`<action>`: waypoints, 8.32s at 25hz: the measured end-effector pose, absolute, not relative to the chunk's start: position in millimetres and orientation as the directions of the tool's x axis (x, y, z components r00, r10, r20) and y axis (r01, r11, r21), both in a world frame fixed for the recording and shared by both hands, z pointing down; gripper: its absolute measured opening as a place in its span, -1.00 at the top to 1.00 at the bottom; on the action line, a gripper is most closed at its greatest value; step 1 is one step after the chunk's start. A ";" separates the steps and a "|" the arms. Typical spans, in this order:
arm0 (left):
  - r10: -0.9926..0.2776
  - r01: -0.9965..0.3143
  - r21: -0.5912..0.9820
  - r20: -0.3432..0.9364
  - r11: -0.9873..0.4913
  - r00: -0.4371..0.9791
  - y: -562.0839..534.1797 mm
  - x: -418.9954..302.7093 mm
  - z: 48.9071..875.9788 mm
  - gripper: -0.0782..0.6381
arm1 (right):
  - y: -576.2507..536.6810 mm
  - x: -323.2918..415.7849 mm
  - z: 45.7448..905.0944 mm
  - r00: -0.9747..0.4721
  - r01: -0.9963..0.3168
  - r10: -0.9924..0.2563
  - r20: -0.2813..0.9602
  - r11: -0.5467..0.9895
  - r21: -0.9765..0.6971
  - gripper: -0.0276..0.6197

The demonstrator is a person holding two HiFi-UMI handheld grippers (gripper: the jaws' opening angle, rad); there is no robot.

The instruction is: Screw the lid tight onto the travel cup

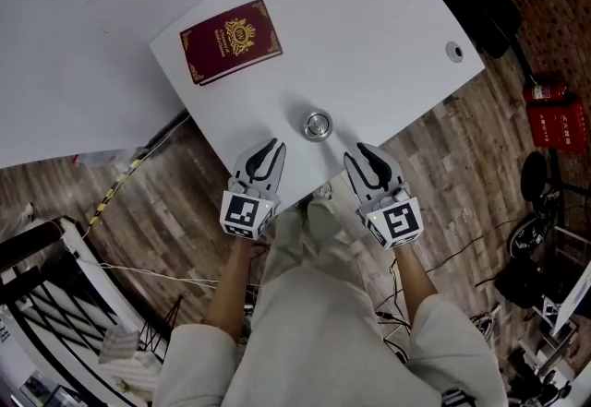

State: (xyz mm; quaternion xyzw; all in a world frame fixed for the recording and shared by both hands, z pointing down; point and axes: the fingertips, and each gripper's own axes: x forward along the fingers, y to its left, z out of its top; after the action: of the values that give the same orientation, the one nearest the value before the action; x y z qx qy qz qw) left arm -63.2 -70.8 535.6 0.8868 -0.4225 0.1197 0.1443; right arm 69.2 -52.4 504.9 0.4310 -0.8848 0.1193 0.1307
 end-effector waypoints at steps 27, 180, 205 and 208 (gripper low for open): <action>-0.583 -0.646 0.129 0.328 -0.752 0.743 -93.4 6.3 569.4 -0.12 | -70.0 67.2 534.7 -0.669 -0.720 -0.649 0.362 0.686 -0.100 -0.37; -0.549 -0.601 0.080 0.326 -0.795 0.769 -100.0 6.6 574.1 -0.09 | -116.6 -20.3 499.7 -0.845 -0.497 -0.482 0.230 0.868 -0.006 -0.05; -0.552 -0.604 0.072 0.330 -0.794 0.766 -100.2 6.3 573.2 -0.09 | -115.4 -24.4 508.2 -0.845 -0.458 -0.442 0.301 0.889 0.020 0.12; -0.552 -0.604 0.075 0.330 -0.793 0.766 -100.2 6.5 573.5 -0.09 | -118.5 -22.7 507.3 -0.806 -0.534 -0.519 0.283 0.845 0.028 0.12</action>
State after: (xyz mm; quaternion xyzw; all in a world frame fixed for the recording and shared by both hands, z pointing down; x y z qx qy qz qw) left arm 6.5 -100.2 573.5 0.9354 -0.3090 0.1469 0.0887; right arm -22.7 -118.5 507.3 0.2772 -0.9500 0.0268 0.1414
